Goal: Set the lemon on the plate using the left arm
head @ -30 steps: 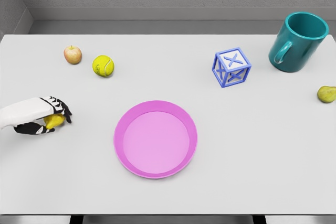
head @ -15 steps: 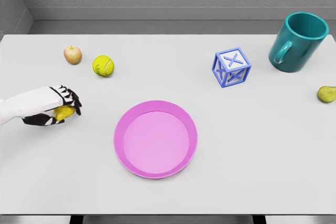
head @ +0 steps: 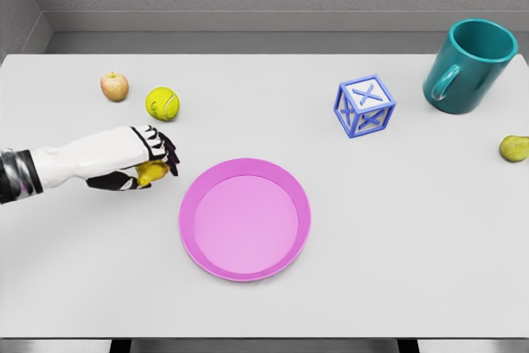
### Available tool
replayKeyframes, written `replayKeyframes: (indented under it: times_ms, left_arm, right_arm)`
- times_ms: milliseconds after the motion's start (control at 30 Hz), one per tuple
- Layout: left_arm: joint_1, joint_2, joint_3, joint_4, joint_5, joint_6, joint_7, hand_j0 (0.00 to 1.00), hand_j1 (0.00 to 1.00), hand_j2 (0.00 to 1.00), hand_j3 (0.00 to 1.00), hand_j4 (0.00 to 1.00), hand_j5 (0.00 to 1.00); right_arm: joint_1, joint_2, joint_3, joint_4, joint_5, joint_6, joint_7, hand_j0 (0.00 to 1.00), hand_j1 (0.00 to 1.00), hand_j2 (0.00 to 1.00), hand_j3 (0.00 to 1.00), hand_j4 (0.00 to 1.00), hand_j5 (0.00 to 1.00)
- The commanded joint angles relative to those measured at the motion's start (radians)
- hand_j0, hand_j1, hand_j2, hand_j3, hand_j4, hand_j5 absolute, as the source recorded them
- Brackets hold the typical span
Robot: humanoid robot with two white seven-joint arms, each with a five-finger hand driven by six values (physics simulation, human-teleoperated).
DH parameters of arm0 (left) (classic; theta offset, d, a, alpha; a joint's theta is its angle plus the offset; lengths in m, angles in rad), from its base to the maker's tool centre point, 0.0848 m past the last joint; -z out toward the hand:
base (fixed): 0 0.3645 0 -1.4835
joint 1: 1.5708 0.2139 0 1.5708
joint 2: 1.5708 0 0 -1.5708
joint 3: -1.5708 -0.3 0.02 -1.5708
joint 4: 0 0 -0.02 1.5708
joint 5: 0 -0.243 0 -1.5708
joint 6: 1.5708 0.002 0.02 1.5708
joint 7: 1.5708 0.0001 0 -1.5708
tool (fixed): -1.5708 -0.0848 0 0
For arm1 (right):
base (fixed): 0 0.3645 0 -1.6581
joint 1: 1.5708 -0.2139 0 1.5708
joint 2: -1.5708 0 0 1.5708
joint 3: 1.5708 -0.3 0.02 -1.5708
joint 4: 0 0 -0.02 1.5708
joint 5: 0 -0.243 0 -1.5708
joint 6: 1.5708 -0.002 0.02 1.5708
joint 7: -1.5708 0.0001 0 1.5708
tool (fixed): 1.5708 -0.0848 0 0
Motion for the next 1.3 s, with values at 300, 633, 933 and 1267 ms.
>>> replayKeyframes:
  times_ms: [300,633,933,1267]
  left_arm:
    - [-0.025,-0.067,-0.105,-0.058,0.001,0.003,-0.032,0.57,0.57,0.57,0.57,0.57,0.57]
    - [-0.060,-0.120,-0.185,-0.067,-0.008,0.003,-0.022,1.00,1.00,1.00,1.00,1.00,1.00]
    - [-0.055,0.008,0.088,0.017,0.027,0.003,-0.023,1.00,1.00,1.00,1.00,1.00,1.00]
    - [0.061,0.006,0.173,0.223,0.033,0.003,-0.029,1.00,1.00,1.00,1.00,1.00,1.00]
  right_arm:
    - [0.000,0.000,0.000,0.000,0.000,0.000,0.000,1.00,1.00,1.00,1.00,1.00,1.00]
    - [0.000,0.000,0.000,0.000,0.000,0.000,0.000,1.00,1.00,1.00,1.00,1.00,1.00]
    - [0.000,0.000,0.000,0.000,0.000,0.000,0.000,1.00,1.00,1.00,1.00,1.00,1.00]
    - [0.000,0.000,0.000,0.000,0.000,0.000,0.000,1.00,1.00,1.00,1.00,1.00,1.00]
